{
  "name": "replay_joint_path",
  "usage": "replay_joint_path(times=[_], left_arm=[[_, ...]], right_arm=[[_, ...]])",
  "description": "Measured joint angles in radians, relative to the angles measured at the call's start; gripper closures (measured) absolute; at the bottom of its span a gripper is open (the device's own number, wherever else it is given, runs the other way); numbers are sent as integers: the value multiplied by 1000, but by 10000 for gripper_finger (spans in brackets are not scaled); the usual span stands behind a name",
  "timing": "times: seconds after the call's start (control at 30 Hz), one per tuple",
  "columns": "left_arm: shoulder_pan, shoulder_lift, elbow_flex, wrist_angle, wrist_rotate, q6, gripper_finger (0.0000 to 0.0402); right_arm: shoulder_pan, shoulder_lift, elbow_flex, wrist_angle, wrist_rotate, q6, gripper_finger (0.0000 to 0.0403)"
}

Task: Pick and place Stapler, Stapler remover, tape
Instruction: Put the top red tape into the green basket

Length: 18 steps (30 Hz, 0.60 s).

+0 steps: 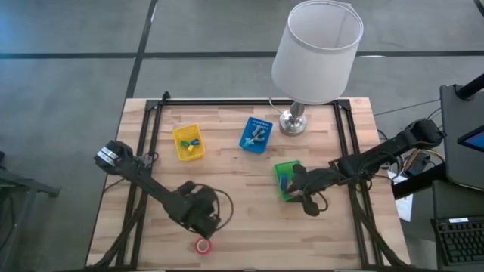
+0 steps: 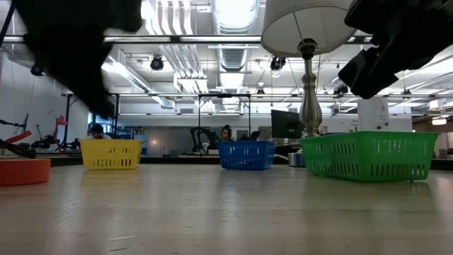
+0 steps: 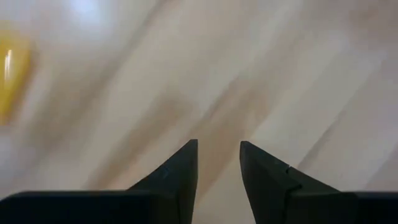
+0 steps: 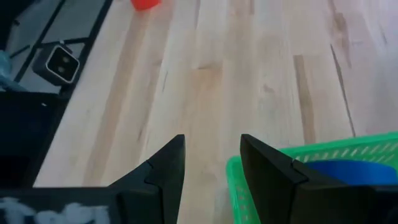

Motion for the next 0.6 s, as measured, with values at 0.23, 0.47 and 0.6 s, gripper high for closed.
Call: replay_joint_path(times=[0.23, 0.47, 0.6], left_arm=[[-11, 3, -74, -28, 184, -272, 280], [-13, 3, -107, -41, 260, -317, 280], [-13, 3, -105, -104, 260, -345, 280]], right_arm=[[2, 22, 0, 7, 22, -38, 252], [2, 38, -3, 8, 22, -43, 252], [2, 39, -3, 9, 22, -44, 252]])
